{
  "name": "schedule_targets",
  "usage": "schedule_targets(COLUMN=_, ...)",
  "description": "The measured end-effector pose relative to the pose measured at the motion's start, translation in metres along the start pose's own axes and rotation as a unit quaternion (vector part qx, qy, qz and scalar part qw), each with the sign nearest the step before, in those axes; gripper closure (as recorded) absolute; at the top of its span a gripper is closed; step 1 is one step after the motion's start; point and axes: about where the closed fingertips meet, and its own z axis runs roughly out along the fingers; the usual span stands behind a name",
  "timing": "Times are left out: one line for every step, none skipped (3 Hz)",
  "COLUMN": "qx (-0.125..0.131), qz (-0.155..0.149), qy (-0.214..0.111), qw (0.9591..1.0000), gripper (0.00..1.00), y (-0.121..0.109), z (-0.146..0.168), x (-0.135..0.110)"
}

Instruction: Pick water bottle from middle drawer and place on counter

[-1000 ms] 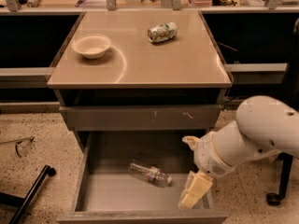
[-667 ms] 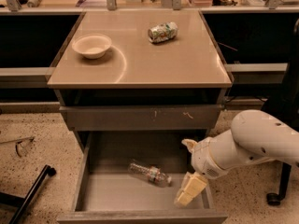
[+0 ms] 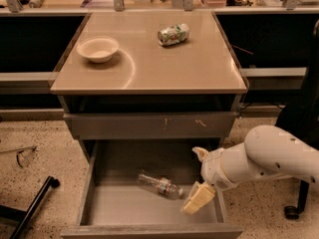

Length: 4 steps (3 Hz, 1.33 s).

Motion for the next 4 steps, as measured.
schedule_targets(qx=0.030, qz=0.043, qy=-0.047, qw=0.9975, gripper=0.00, y=-0.018, z=0.044, x=0.016)
schedule_targets(qx=0.066, qz=0.081, qy=-0.086, qw=0.9907, gripper=0.00, y=-0.044, z=0.093, x=0.036)
schedule_targets(qx=0.066, qz=0.081, qy=-0.086, qw=0.9907, gripper=0.00, y=-0.044, z=0.093, x=0.036)
schedule_targets(qx=0.070, qz=0.081, qy=-0.072, qw=0.9916, gripper=0.00, y=-0.047, z=0.106, x=0.039)
